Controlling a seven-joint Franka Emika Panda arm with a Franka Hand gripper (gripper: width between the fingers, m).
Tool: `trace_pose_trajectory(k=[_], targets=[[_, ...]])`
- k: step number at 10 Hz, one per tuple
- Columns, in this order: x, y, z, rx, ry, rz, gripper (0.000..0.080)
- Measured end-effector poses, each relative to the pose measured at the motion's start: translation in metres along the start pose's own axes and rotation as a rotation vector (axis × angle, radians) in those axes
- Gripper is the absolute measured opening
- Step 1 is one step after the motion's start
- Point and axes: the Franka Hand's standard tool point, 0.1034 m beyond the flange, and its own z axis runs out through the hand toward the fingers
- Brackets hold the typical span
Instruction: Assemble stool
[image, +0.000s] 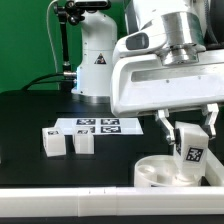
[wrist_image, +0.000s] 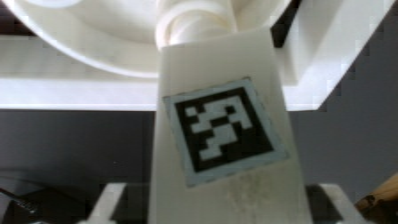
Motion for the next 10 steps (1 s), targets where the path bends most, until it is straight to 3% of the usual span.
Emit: trace_pose_trajectory(k=[5,8,9,10], targets=[[-0.0023,0.0124,-0.001,0.007,0.021,0.053,0.0327],[-0.0023,0.012,-0.001,0.007,0.022,0.05,0.0328],[-0.0023,0.012,-0.001,0.007,0.022,0.05,0.0541],[-0.0001,0.0114,-0.0024,0.008,0.022,0.048,0.0541]])
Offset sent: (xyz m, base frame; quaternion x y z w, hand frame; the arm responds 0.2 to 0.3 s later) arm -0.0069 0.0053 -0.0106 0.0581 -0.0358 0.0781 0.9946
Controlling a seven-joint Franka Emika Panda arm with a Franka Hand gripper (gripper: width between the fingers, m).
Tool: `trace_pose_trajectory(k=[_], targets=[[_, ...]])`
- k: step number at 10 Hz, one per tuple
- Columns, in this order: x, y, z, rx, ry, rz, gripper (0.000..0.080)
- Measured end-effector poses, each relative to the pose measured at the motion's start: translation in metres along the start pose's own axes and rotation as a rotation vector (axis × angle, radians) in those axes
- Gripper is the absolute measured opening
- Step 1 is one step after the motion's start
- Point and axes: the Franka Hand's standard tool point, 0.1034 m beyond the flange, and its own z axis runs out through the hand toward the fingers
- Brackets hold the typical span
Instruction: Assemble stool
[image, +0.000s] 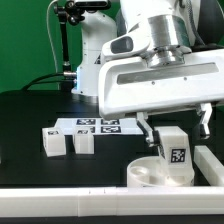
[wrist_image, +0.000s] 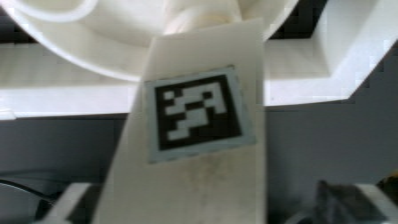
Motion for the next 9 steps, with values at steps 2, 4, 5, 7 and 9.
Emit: trace_pose_trajectory(k=[2,4,5,7,9], targets=[[0.007,-0.002,-0.005,0.001,0.011,-0.003,0.0642],[0.016,-0.003,-0.012,0.005,0.007,-0.009,0.0648],[0.021,-0.004,-0.017,0.007,0.002,-0.012,0.0648],[0.025,-0.006,-0.018,0.012,-0.004,-0.013,0.0649],[0.024,-0.006,-0.017,0.011,-0.006,-0.013,0.0649]])
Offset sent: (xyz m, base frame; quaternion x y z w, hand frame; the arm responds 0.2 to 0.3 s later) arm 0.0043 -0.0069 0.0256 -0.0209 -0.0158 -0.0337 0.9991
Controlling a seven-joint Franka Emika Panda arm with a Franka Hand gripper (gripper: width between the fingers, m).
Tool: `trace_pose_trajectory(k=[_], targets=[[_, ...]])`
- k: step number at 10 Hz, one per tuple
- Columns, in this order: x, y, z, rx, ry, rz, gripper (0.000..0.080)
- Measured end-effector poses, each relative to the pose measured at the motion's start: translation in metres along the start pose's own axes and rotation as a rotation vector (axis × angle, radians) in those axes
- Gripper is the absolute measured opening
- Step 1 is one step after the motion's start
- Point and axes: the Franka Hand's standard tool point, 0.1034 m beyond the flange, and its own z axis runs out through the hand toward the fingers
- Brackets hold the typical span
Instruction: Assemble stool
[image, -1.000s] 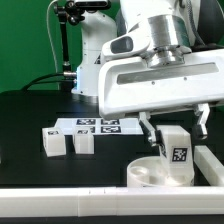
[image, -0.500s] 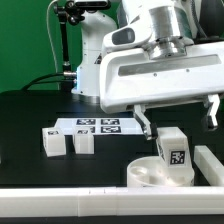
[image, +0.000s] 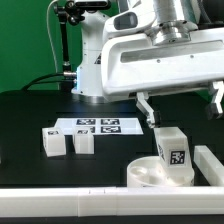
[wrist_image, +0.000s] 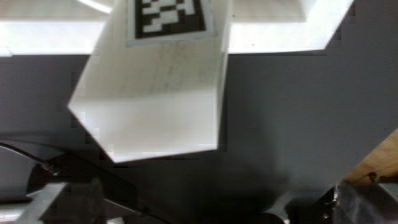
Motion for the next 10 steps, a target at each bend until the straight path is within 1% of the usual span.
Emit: trace_pose_trajectory(k=[5,7,8,9,10], targets=[[-0.0015,0.0001,0.001,0.001,-0.006,-0.02,0.0649],[-0.0052,-0.0024,0.003,0.012,-0.051,-0.019,0.0649],[-0.0084,-0.0066,0.0039,0.03,-0.123,-0.019,0.0649],[-0.0063,-0.0081,0.0036,0.044,-0.175,-0.027,0.0649],[-0.004,-0.0067,0.004,0.065,-0.261,-0.065,0.0649]])
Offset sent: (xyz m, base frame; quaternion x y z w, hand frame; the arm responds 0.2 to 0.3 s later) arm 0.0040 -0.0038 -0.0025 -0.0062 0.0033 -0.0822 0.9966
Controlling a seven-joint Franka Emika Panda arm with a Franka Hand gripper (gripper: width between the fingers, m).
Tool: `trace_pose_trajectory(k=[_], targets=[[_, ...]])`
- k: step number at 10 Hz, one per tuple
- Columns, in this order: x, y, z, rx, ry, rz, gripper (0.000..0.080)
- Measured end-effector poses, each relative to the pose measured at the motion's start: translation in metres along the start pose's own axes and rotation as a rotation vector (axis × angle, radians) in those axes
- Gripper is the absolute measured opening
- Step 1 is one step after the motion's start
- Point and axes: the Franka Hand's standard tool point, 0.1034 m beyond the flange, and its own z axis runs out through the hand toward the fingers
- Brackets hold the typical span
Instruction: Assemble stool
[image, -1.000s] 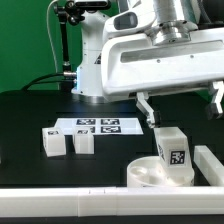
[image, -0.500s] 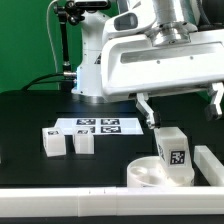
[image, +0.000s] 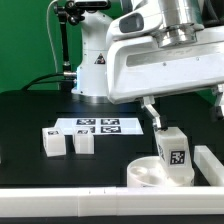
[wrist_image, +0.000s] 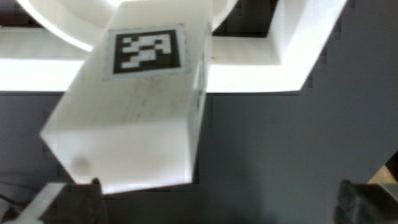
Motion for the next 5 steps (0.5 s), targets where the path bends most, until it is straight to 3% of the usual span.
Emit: trace_pose_trajectory(k=[3,5], targets=[[0.0148,-0.0029,-0.0049,0.044,-0.164,-0.133,0.0649],[0.0088,-0.0085,-0.0054,0.07,-0.248,-0.119,0.0649]])
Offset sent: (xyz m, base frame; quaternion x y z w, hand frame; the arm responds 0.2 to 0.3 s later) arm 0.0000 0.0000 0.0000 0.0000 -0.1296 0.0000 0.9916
